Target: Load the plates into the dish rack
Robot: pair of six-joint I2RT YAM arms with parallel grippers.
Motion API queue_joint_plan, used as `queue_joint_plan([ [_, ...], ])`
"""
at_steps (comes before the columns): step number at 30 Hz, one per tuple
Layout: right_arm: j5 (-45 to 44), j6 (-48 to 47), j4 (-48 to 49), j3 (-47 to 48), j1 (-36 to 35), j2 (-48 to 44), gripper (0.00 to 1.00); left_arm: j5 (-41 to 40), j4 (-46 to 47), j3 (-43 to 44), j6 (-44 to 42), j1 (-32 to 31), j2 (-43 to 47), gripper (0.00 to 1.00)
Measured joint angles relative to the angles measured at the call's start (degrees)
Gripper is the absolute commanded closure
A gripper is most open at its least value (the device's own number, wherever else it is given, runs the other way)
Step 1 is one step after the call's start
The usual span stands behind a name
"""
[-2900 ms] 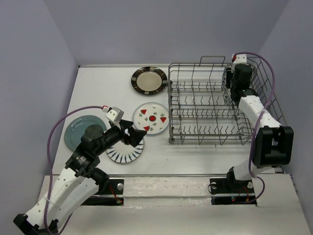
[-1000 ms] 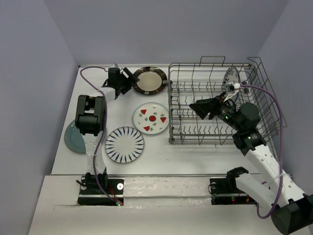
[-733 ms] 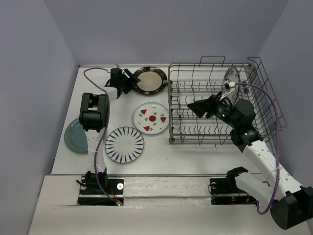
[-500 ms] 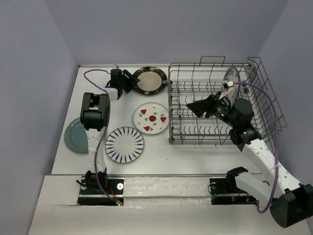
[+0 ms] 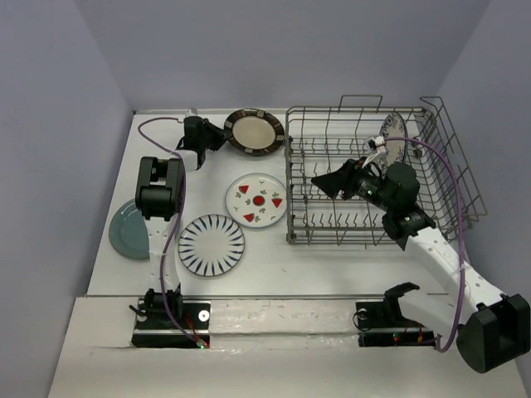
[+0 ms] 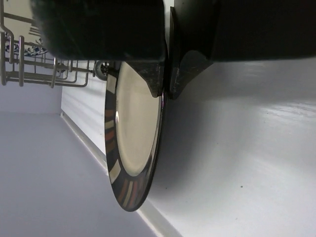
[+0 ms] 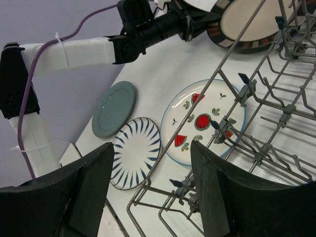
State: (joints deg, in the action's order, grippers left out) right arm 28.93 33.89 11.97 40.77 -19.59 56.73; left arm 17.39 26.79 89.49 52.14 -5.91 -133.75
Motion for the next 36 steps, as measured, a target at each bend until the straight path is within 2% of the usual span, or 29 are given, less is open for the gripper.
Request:
queue_joint_plan([
  [8,-0.04,0.0,0.02,0.74,-1.44,2.89,0.29,0.37,8.2,-9.73,1.75,0.83,5.38,0.94],
  [17,2.97,-0.63,0.04,8.07,-4.07,12.59,0.16,-1.51,7.63,-23.76,1.33,3.54,20.98,0.94],
  [26,4.15,-3.04,-1.16,17.03,-4.11,18.45,0.06,-3.41,9.31,-33.68,2.05,4.48,45.22,0.94],
  [31,3.63,-4.59,-3.67,21.38,-4.11,20.17,0.0,-0.66,11.85,-41.48,3.54,3.91,59.98,0.94],
  [36,2.01,-7.23,-8.37,27.28,-4.11,21.57,0.0,4.98,11.91,-46.77,4.35,2.73,68.54,0.94],
])
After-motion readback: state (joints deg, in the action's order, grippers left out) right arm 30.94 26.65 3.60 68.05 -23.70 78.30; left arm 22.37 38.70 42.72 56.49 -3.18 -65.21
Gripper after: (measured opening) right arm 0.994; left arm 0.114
